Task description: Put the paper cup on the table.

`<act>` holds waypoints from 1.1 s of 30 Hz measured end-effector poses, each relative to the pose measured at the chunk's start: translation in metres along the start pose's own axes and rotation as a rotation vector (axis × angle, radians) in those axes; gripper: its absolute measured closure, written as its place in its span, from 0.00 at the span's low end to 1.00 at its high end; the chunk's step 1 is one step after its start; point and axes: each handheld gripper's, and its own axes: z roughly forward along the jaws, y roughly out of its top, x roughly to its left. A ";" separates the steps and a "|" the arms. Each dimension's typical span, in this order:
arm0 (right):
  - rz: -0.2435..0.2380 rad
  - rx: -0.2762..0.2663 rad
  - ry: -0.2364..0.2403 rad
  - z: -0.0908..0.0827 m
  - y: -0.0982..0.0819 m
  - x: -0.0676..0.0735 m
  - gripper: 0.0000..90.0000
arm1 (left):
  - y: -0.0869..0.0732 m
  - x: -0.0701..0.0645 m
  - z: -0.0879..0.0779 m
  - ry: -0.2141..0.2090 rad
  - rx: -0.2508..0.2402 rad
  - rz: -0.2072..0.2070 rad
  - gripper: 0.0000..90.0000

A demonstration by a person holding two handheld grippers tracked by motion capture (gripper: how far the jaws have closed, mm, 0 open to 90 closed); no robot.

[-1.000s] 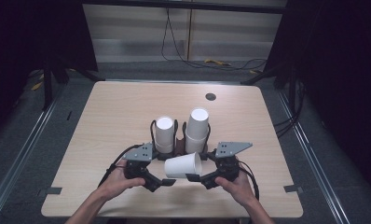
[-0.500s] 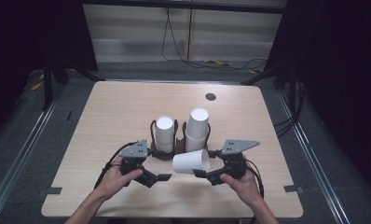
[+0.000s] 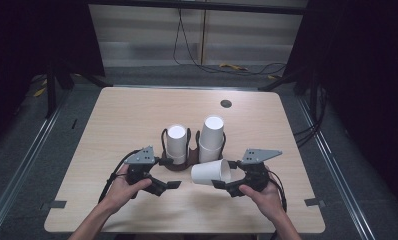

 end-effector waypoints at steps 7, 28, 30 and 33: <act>-0.004 0.005 -0.017 -0.007 0.001 -0.003 0.26 | -0.002 -0.001 -0.006 0.046 0.032 0.004 0.18; 0.031 0.059 -0.115 -0.036 -0.005 -0.034 0.26 | -0.014 0.012 -0.021 0.108 0.037 -0.038 0.18; 0.040 0.067 -0.127 -0.038 -0.005 -0.036 0.26 | -0.015 0.011 -0.022 0.113 0.035 -0.035 0.18; 0.041 0.096 -0.156 -0.040 -0.006 -0.040 0.26 | -0.016 0.010 -0.026 0.120 0.033 -0.036 0.18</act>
